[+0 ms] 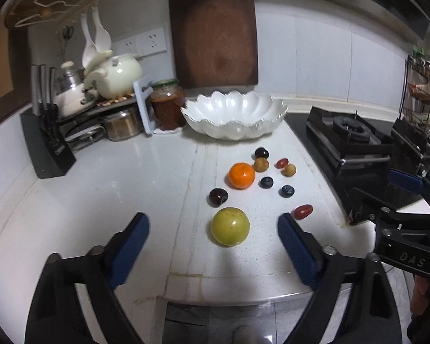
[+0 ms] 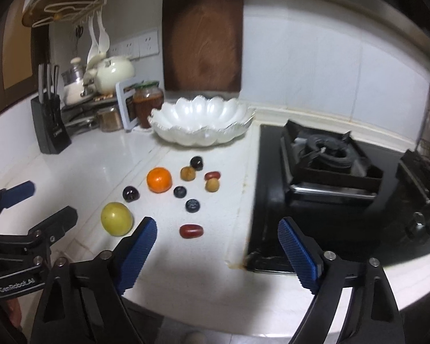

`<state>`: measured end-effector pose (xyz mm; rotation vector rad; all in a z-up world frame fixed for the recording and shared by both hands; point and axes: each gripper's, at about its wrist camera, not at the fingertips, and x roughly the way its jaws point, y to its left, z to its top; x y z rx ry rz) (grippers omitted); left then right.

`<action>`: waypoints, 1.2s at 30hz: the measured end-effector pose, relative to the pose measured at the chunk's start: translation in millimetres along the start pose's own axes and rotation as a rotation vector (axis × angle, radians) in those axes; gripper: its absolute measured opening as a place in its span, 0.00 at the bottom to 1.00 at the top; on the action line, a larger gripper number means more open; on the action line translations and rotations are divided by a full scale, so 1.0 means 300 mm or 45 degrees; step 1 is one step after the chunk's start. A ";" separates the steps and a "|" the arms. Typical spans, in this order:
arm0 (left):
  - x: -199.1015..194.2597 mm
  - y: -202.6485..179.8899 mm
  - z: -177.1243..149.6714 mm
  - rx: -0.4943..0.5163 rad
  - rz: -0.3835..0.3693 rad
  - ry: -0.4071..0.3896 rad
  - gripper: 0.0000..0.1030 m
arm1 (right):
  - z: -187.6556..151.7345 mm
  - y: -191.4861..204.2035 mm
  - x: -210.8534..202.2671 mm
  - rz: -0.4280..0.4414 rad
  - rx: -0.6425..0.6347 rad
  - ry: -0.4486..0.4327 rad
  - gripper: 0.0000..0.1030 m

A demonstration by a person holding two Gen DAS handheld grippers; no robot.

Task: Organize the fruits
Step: 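Lower the left tool onto the yellow-green fruit while the right tool approaches the red date, then close the left tool on the yellow-green fruit while the right tool grips the red date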

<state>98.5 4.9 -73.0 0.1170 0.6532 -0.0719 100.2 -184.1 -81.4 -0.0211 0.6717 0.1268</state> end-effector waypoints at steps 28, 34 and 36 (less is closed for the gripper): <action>0.328 -0.006 -0.051 0.049 -0.174 0.236 0.54 | -0.049 0.069 0.351 0.115 -0.031 0.281 0.52; 0.347 -0.014 -0.044 0.037 -0.199 0.267 0.47 | -0.051 0.066 0.366 0.125 -0.029 0.296 0.37; 0.349 -0.015 -0.042 0.031 -0.198 0.268 0.47 | -0.051 0.067 0.367 0.135 -0.031 0.296 0.32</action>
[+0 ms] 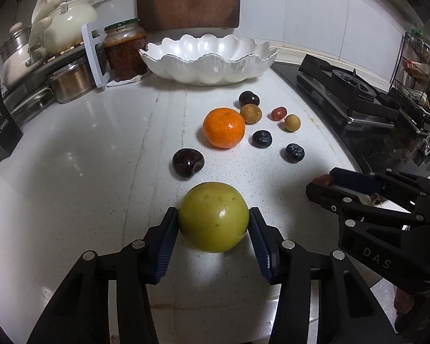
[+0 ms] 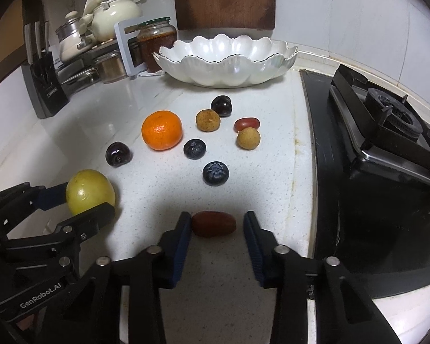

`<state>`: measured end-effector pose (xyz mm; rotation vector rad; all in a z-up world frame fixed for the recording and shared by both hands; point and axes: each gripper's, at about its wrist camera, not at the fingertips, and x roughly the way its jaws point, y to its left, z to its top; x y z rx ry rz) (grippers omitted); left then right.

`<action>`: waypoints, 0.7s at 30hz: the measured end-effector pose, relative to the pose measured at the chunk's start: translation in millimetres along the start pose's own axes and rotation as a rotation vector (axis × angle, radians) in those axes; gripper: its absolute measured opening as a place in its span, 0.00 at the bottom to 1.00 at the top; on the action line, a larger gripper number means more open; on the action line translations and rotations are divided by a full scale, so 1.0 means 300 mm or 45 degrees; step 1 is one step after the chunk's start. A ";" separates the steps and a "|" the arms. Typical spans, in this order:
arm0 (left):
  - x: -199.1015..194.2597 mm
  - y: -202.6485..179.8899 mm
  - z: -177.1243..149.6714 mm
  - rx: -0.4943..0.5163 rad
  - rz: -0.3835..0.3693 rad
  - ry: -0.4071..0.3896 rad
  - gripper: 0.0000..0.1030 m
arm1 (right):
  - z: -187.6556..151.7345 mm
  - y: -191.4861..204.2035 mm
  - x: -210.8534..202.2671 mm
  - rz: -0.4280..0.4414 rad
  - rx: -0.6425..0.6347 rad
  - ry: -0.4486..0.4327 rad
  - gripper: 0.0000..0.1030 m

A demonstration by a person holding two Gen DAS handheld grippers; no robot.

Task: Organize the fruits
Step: 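Close the left tool on the yellow-green fruit while the right tool grips the red date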

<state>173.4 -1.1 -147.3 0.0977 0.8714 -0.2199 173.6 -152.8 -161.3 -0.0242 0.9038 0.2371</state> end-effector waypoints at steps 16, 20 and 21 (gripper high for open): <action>-0.048 0.046 0.092 -0.068 -0.017 -0.055 0.47 | 0.095 0.000 -0.052 -0.009 0.010 -0.074 0.30; -0.063 0.057 0.144 -0.050 -0.017 -0.101 0.47 | 0.141 0.005 -0.067 -0.035 0.003 -0.109 0.30; -0.067 0.057 0.158 -0.046 -0.018 -0.113 0.47 | 0.150 0.003 -0.070 -0.038 0.005 -0.116 0.30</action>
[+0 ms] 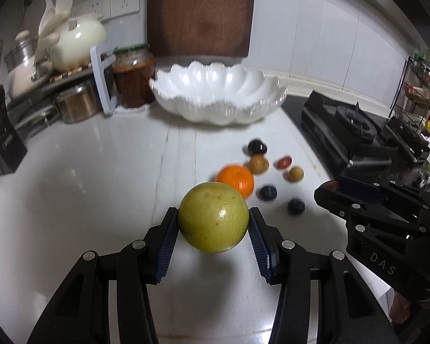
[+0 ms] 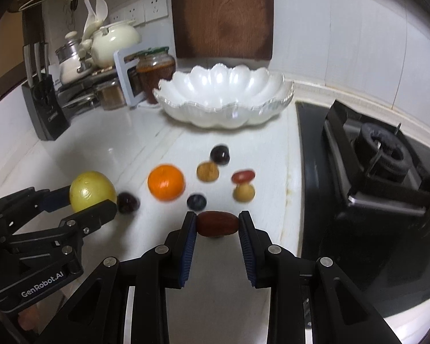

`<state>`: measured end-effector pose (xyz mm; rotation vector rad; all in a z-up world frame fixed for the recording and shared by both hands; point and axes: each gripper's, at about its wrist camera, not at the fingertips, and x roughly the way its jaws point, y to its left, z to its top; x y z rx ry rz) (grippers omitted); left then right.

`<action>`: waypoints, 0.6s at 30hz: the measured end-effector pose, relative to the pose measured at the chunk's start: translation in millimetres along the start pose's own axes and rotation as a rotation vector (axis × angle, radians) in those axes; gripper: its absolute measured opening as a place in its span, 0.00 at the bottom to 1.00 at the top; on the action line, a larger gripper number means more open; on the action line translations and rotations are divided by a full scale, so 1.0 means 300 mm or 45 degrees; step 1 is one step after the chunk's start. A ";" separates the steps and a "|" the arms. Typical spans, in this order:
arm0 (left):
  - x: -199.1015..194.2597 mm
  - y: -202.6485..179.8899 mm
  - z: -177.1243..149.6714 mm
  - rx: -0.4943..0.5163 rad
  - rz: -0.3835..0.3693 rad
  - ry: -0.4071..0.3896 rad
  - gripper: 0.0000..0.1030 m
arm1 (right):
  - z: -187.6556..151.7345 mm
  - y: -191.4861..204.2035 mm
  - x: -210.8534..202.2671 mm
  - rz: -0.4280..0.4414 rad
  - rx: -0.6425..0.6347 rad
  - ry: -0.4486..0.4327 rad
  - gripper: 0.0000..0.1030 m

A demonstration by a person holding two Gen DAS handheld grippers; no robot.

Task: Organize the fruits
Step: 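Close the left tool on the yellow-green fruit while the right tool grips the red date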

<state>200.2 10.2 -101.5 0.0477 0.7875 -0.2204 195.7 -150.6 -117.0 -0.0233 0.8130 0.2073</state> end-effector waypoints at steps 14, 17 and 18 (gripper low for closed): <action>-0.003 -0.052 0.226 -0.049 0.083 -0.113 0.47 | 0.218 -0.095 -0.027 0.018 -0.025 -0.159 0.30; -0.003 -0.063 0.271 -0.054 0.112 -0.136 0.47 | 0.271 -0.126 -0.016 0.046 -0.031 -0.170 0.30; -0.003 -0.067 0.284 -0.055 0.123 -0.144 0.47 | 0.290 -0.136 -0.010 0.049 -0.033 -0.173 0.30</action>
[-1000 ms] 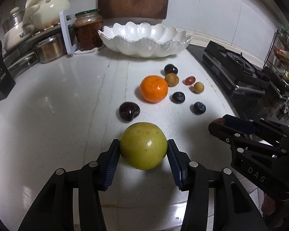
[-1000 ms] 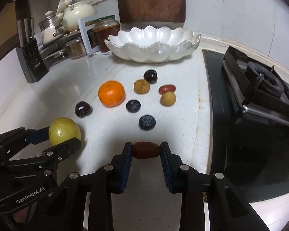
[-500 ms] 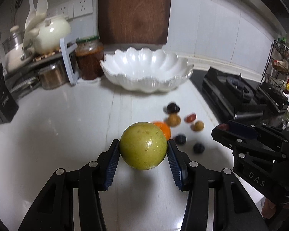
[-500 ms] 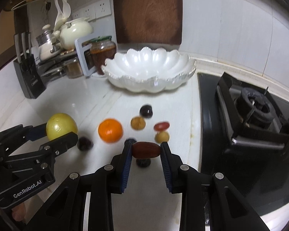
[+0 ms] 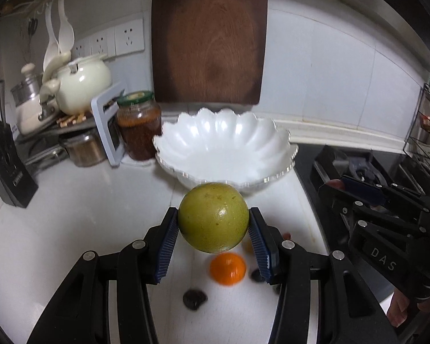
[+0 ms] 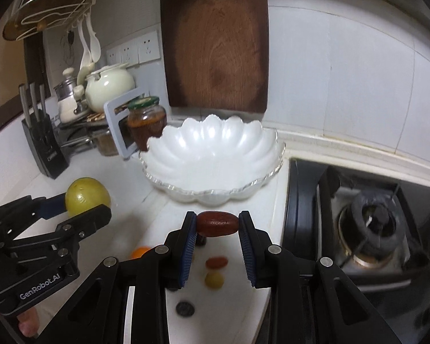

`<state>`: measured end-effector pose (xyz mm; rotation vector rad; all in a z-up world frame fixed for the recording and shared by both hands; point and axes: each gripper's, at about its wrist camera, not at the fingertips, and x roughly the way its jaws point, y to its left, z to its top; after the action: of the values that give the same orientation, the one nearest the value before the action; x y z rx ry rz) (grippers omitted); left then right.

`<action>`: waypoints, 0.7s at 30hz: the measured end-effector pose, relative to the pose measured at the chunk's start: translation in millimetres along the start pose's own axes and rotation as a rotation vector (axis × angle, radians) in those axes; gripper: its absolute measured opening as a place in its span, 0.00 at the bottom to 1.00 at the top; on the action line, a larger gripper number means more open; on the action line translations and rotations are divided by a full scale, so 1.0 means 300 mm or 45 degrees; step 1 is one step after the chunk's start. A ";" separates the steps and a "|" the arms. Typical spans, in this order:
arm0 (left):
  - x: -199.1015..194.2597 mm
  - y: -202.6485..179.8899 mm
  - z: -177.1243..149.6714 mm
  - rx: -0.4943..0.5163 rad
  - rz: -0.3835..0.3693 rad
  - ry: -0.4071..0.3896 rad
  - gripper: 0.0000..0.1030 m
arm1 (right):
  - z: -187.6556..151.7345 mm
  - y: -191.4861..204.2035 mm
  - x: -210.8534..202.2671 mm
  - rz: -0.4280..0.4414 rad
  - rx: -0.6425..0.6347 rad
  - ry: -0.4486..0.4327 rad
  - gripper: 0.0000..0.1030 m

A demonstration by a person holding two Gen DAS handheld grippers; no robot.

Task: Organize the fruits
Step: 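Close the left tool on the yellow-green fruit while the right tool grips the red date, then carry both fruits over the white bowl and open both tools to drop them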

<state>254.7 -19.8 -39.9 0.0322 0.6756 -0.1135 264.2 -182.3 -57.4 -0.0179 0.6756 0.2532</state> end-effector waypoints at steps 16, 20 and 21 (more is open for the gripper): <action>0.182 0.025 0.272 0.039 0.057 -0.003 0.47 | 0.283 -0.054 0.196 0.026 -0.008 0.000 0.30; 0.265 0.035 0.337 0.057 0.067 0.033 0.47 | 0.359 -0.062 0.282 -0.012 -0.013 0.025 0.30; 0.292 0.038 0.354 0.063 0.069 0.046 0.47 | 0.371 -0.061 0.299 -0.013 -0.011 0.035 0.30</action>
<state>389.9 -23.8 -11.8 0.1001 0.7074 -0.0772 404.6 -169.0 -27.1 -0.0333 0.7014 0.2465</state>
